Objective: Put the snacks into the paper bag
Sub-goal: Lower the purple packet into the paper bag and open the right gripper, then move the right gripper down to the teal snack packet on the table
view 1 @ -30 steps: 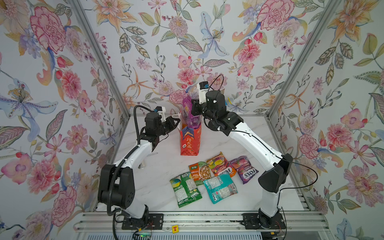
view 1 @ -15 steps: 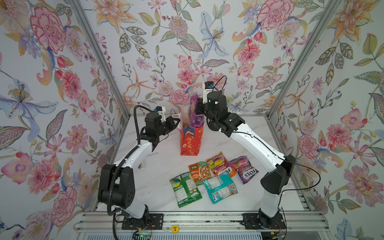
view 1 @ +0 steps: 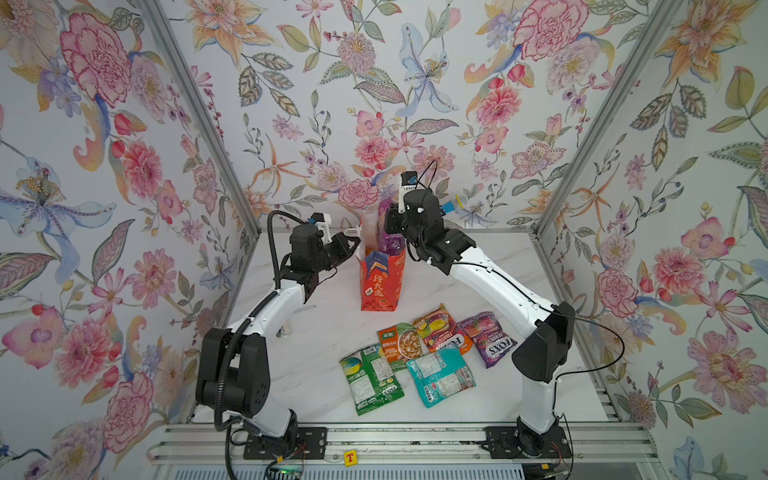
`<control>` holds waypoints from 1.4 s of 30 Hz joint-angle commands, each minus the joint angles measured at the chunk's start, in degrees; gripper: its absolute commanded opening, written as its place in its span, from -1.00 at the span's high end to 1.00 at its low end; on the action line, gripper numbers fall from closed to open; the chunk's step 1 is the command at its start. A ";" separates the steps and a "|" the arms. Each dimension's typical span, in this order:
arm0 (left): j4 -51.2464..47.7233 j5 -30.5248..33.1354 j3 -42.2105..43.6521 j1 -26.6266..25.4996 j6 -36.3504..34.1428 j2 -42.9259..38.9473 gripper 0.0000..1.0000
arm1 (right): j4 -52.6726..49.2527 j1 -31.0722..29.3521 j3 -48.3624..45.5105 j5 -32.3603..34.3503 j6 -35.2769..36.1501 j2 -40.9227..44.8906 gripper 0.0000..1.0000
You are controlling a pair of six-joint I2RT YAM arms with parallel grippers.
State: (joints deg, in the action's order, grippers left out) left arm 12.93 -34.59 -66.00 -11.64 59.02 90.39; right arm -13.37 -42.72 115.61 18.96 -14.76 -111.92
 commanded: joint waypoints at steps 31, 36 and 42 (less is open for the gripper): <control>0.40 -1.66 1.56 0.55 0.21 -0.39 1.00 | 3.97 7.24 -37.03 -22.18 -10.72 34.95 -0.21; 0.38 -1.62 1.32 0.52 -0.05 -0.16 1.00 | -3.16 8.95 -48.90 -24.61 -13.10 42.33 -0.21; -0.11 -1.69 0.97 0.66 -0.40 -0.13 1.00 | -4.28 11.23 -64.44 -28.66 -18.82 48.37 -0.20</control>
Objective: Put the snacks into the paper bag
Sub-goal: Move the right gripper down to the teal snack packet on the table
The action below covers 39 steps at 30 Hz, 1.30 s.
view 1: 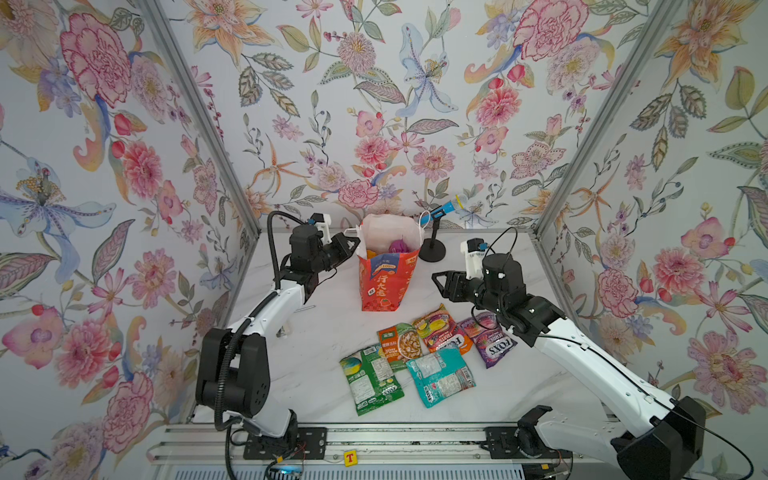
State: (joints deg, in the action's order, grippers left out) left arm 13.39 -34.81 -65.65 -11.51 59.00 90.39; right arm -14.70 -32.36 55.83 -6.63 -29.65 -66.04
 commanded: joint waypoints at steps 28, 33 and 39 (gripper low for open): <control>-1.31 -2.11 -0.27 0.61 -0.42 0.31 1.00 | -9.98 2.05 -33.82 -2.26 -13.37 15.49 -0.39; -1.29 -1.88 -0.19 0.61 -0.29 0.49 1.00 | -5.01 2.21 -37.03 -4.16 -13.76 14.58 -0.39; -0.93 -2.13 -0.25 0.61 0.15 0.53 1.00 | 4.92 2.30 -41.70 -8.51 -15.91 10.60 -0.36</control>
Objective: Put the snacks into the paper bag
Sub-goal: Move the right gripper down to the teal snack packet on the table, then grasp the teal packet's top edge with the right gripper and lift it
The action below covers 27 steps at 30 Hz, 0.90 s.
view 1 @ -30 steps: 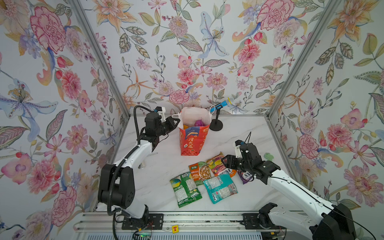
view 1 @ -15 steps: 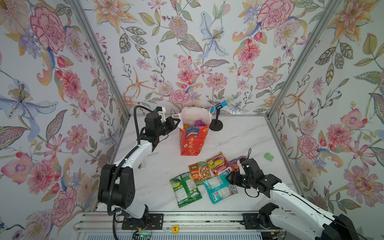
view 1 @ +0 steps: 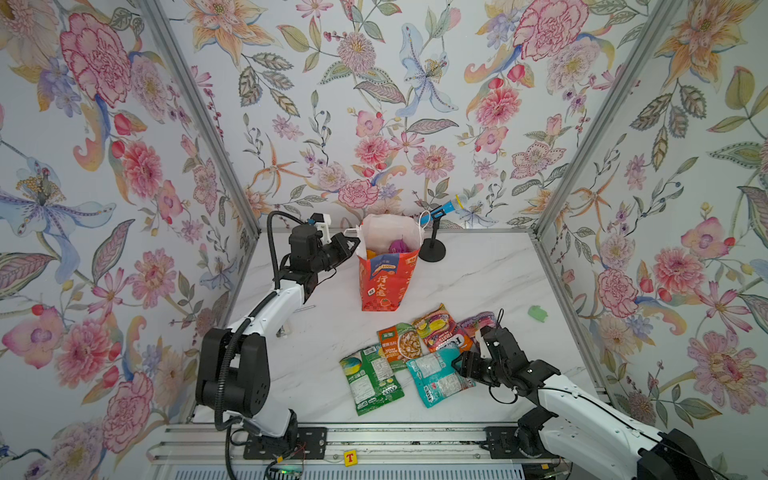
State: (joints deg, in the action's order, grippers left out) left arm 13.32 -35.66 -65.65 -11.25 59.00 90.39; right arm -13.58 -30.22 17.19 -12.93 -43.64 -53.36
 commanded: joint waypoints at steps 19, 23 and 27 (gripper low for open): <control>-1.38 -0.80 -0.80 0.35 -0.03 0.66 1.00 | 4.89 -0.79 8.27 0.29 -0.38 4.00 1.00; -1.11 -0.94 -0.80 0.35 -0.03 0.83 1.00 | 3.30 -2.40 14.89 0.45 0.70 2.48 1.00; -1.07 -1.07 -0.75 0.35 -0.03 0.76 1.00 | 3.04 -4.31 21.99 0.34 -0.21 1.02 1.00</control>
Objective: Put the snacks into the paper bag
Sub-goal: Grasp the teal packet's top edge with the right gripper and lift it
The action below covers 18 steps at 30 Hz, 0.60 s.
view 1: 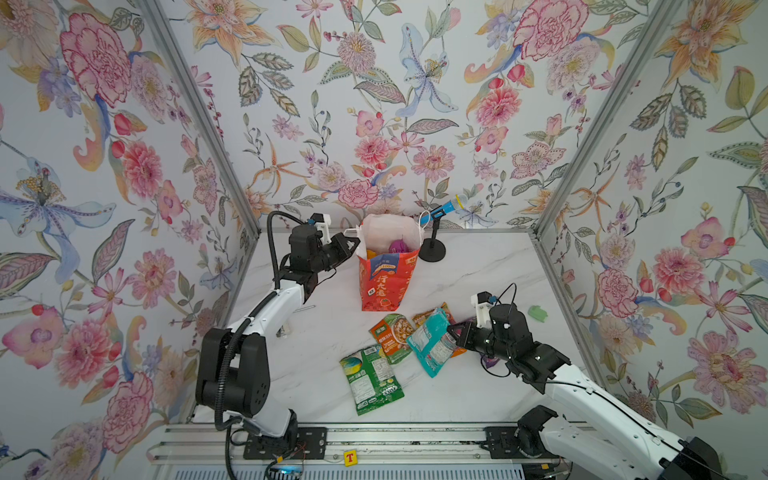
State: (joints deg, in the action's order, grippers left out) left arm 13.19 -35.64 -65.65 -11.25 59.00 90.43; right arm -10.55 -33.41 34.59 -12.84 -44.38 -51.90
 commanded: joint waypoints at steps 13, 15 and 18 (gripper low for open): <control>-0.64 -1.36 -0.78 0.35 0.08 0.70 1.00 | -8.39 -0.35 28.54 7.02 7.91 -4.65 1.00; -0.71 -1.21 -0.77 0.30 -0.03 0.62 1.00 | -7.64 -0.34 31.77 6.11 8.80 -5.24 1.00; -0.77 -1.15 -0.88 0.34 -0.12 0.93 1.00 | -5.73 -0.58 36.47 5.28 10.45 -6.95 1.00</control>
State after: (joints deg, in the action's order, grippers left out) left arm 13.26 -35.64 -65.65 -11.25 59.00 90.50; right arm -19.27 -33.93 66.59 -7.05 -36.82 -57.93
